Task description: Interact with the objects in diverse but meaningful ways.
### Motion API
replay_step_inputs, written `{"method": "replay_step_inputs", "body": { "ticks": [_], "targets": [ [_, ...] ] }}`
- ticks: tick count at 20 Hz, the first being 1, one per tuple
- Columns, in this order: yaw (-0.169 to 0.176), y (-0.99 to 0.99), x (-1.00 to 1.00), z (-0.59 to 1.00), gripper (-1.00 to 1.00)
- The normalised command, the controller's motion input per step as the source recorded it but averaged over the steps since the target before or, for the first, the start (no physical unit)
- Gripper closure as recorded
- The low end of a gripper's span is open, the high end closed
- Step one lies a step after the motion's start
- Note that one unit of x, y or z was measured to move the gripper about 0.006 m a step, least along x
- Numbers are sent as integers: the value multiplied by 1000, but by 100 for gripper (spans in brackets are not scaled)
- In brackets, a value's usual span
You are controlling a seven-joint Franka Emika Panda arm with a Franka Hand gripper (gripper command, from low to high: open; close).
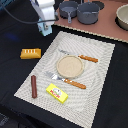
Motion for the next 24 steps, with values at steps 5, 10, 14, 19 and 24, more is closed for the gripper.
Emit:
{"method": "replay_step_inputs", "body": {
  "ticks": [5,10,14,19,24],
  "targets": [
    [-27,0,1000,639,100],
    [-22,0,1000,590,100],
    [-23,0,1000,589,100],
    [-34,0,1000,575,100],
    [-38,0,1000,537,100]
  ]
}}
